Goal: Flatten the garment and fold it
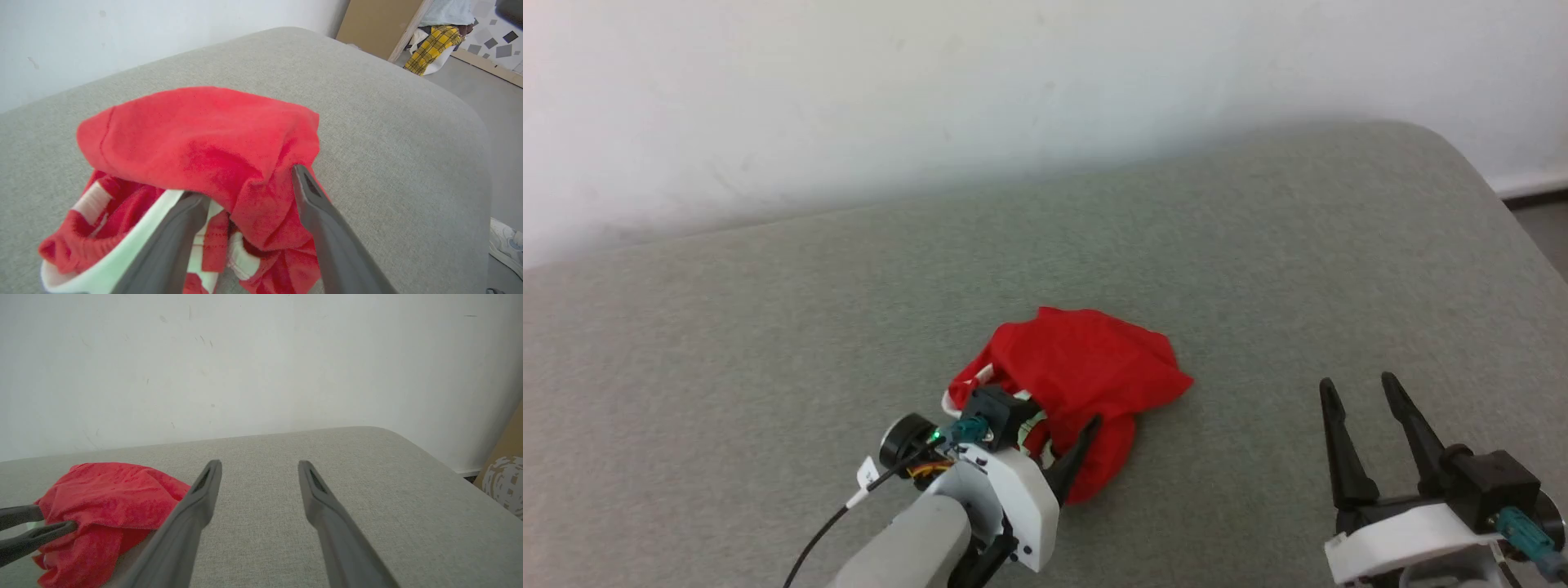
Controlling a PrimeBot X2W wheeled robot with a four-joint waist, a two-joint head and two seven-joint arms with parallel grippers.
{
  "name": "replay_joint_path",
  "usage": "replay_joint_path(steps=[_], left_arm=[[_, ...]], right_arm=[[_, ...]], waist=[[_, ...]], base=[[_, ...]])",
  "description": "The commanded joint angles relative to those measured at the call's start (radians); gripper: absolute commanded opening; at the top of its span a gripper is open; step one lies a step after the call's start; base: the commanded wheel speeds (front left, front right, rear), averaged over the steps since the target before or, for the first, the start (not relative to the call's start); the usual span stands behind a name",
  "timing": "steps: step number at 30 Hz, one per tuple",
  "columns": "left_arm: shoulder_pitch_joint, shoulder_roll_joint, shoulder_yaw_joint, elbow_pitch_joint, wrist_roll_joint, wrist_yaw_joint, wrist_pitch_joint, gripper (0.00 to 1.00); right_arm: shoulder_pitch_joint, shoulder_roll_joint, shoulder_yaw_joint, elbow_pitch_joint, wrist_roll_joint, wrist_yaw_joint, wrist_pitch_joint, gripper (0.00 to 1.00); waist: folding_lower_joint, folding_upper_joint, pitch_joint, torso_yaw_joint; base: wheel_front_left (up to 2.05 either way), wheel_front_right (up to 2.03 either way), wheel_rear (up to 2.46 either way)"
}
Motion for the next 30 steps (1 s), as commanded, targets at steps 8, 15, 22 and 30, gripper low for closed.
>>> replay_joint_path(steps=[8, 15, 22, 30], left_arm=[[0.051, 0.154, 0.082, -0.235, 0.025, 0.107, -0.052, 1.0], [0.238, 0.272, 0.233, -0.42, -0.002, 0.252, -0.102, 1.0], [0.467, 0.262, 0.353, -0.605, 0.048, 0.346, -0.109, 1.0], [0.566, 0.185, 0.391, -0.659, 0.131, 0.329, -0.109, 1.0]], right_arm=[[0.047, 0.003, -0.03, 0.007, -0.017, -0.002, -0.005, 1.0], [0.073, 0.003, -0.024, 0.008, -0.017, -0.002, -0.005, 1.0], [0.086, 0.003, -0.014, 0.01, -0.015, -0.002, -0.005, 1.0], [0.09, 0.003, -0.001, 0.024, -0.017, -0.002, -0.005, 1.0]], waist=[[-0.0001, -0.0001, -0.143, 0.197], [-0.0001, -0.0001, -0.169, 0.254], [-0.0001, -0.0001, -0.165, 0.283], [-0.0001, -0.0001, -0.153, 0.297]], base=[[0.0, 0.0, 0.0], [0.0, 0.0, 0.0], [0.0, 0.0, 0.0], [0.0, 0.0, 0.0]])
